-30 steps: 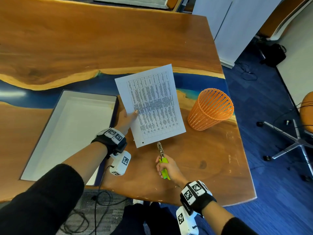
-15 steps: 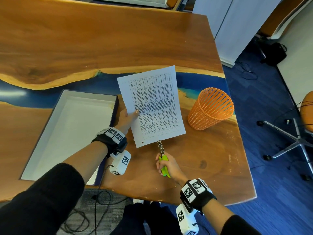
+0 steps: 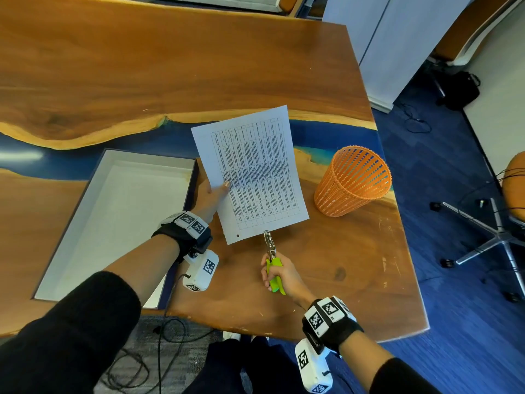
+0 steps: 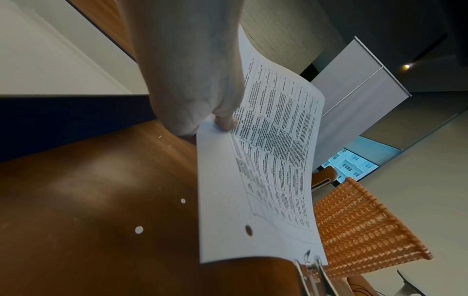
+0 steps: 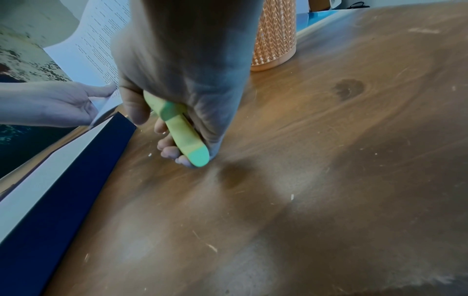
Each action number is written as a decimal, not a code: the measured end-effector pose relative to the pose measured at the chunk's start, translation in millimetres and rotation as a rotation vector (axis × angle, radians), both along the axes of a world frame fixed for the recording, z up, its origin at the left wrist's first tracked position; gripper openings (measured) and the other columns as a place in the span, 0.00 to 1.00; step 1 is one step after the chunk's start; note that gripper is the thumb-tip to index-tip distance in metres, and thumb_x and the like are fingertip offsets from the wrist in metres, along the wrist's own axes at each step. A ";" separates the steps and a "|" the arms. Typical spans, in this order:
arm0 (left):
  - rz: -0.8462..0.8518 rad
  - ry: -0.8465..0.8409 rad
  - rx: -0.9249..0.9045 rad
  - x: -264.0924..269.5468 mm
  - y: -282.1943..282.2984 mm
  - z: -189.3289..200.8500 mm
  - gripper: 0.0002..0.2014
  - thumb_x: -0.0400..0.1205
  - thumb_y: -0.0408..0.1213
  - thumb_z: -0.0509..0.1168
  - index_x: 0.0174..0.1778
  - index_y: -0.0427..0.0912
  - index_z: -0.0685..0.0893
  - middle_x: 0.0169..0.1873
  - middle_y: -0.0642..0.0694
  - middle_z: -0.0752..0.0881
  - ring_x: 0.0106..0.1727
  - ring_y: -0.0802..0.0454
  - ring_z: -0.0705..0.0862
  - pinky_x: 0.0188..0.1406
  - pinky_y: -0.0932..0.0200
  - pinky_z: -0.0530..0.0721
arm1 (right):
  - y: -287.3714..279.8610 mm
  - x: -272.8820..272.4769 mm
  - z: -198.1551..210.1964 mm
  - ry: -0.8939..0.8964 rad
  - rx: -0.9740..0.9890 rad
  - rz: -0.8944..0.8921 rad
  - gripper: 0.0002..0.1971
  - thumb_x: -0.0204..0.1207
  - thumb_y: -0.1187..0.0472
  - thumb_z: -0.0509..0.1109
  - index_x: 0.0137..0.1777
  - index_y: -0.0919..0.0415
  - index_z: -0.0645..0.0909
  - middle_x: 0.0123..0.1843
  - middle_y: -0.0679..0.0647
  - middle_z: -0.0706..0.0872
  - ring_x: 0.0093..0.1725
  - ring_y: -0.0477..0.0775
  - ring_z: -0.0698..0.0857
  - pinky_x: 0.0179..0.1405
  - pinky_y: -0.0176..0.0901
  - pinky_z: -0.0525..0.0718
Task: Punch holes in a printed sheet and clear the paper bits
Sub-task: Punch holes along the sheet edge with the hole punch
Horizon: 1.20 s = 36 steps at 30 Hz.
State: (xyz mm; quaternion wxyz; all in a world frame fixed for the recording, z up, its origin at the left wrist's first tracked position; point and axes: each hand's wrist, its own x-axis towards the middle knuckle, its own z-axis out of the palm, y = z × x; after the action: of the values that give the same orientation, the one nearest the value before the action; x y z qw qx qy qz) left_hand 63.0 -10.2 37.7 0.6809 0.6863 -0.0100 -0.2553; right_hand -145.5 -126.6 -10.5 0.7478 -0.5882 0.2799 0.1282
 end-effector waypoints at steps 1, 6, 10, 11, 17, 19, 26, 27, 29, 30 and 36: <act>-0.010 0.001 0.001 -1.1 -0.4 -0.4 0.21 0.84 0.32 0.62 0.74 0.36 0.72 0.67 0.37 0.81 0.54 0.51 0.85 0.58 0.46 0.84 | 0.1 0.3 0.3 0.001 -0.003 0.003 0.15 0.50 0.71 0.61 0.38 0.59 0.74 0.25 0.60 0.75 0.21 0.54 0.72 0.21 0.37 0.71; -0.021 0.003 0.018 -4.0 -1.5 -6.8 0.21 0.84 0.32 0.63 0.74 0.35 0.73 0.67 0.37 0.82 0.50 0.59 0.86 0.45 0.62 0.86 | 0.5 2.7 1.4 -0.007 -0.021 0.010 0.14 0.50 0.71 0.61 0.38 0.59 0.74 0.25 0.59 0.74 0.20 0.53 0.73 0.22 0.38 0.71; -0.020 0.000 0.014 -6.1 -2.9 -7.4 0.20 0.84 0.32 0.62 0.73 0.35 0.73 0.67 0.37 0.81 0.49 0.59 0.85 0.47 0.59 0.86 | 0.8 3.6 1.1 -0.012 -0.042 0.007 0.13 0.50 0.70 0.61 0.37 0.60 0.73 0.22 0.55 0.73 0.18 0.53 0.71 0.19 0.36 0.70; -0.014 0.004 0.014 -6.1 -3.1 -6.1 0.20 0.84 0.32 0.62 0.72 0.36 0.73 0.67 0.37 0.81 0.49 0.59 0.85 0.51 0.55 0.86 | 0.9 3.3 0.4 -0.011 -0.042 0.007 0.13 0.50 0.70 0.61 0.36 0.60 0.73 0.22 0.54 0.73 0.17 0.53 0.71 0.19 0.36 0.70; -0.010 0.017 -0.009 -2.8 -3.1 2.2 0.19 0.84 0.32 0.62 0.72 0.37 0.73 0.66 0.37 0.81 0.54 0.50 0.86 0.61 0.41 0.82 | 1.1 -1.9 -4.5 0.008 -0.027 0.006 0.13 0.49 0.70 0.61 0.36 0.59 0.73 0.23 0.57 0.72 0.18 0.53 0.71 0.18 0.36 0.69; 0.001 0.012 -0.010 -2.6 -5.1 2.9 0.19 0.84 0.31 0.62 0.72 0.36 0.73 0.65 0.39 0.81 0.50 0.56 0.85 0.59 0.45 0.82 | 1.0 -2.4 -4.2 0.012 -0.027 0.004 0.14 0.50 0.71 0.61 0.37 0.60 0.73 0.24 0.59 0.72 0.19 0.54 0.71 0.18 0.36 0.69; -0.006 0.021 0.013 -6.2 -8.0 -2.0 0.20 0.84 0.32 0.63 0.72 0.35 0.74 0.66 0.38 0.81 0.51 0.52 0.85 0.60 0.44 0.83 | 1.3 2.4 -1.2 0.010 -0.042 0.010 0.13 0.51 0.72 0.61 0.37 0.60 0.73 0.25 0.59 0.72 0.18 0.53 0.71 0.18 0.36 0.70; -0.008 0.021 0.013 -6.7 -8.1 -2.2 0.19 0.83 0.32 0.63 0.72 0.35 0.74 0.66 0.38 0.82 0.50 0.54 0.86 0.59 0.46 0.83 | 1.3 3.1 -1.0 0.017 -0.049 0.012 0.13 0.50 0.72 0.61 0.36 0.60 0.73 0.24 0.58 0.71 0.18 0.53 0.70 0.18 0.36 0.70; -0.018 0.018 0.012 -7.4 -8.0 -3.5 0.19 0.83 0.32 0.63 0.71 0.35 0.74 0.66 0.38 0.82 0.50 0.56 0.86 0.55 0.49 0.84 | 1.4 4.4 -0.4 0.035 -0.062 0.014 0.13 0.50 0.72 0.61 0.35 0.59 0.73 0.24 0.57 0.70 0.18 0.53 0.69 0.17 0.36 0.68; -0.021 0.019 0.009 -7.6 -7.5 -3.7 0.20 0.83 0.32 0.63 0.72 0.35 0.74 0.67 0.37 0.81 0.51 0.54 0.86 0.55 0.49 0.84 | 1.4 5.1 0.0 0.045 -0.067 0.014 0.13 0.49 0.72 0.61 0.35 0.59 0.73 0.24 0.56 0.69 0.18 0.52 0.68 0.17 0.36 0.67; -0.025 0.021 0.014 -6.2 -7.7 -2.0 0.20 0.83 0.32 0.63 0.72 0.35 0.73 0.67 0.37 0.81 0.54 0.48 0.85 0.60 0.45 0.83 | 2.9 6.2 3.1 0.072 -0.068 -0.011 0.14 0.46 0.72 0.58 0.32 0.58 0.70 0.25 0.57 0.66 0.15 0.51 0.65 0.15 0.33 0.63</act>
State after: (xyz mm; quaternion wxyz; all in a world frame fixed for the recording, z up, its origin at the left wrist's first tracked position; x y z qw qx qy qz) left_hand 56.8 -17.8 35.7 0.6728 0.6883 -0.0098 -0.2711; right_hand -139.3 -123.7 -7.4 0.7177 -0.6067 0.3137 0.1356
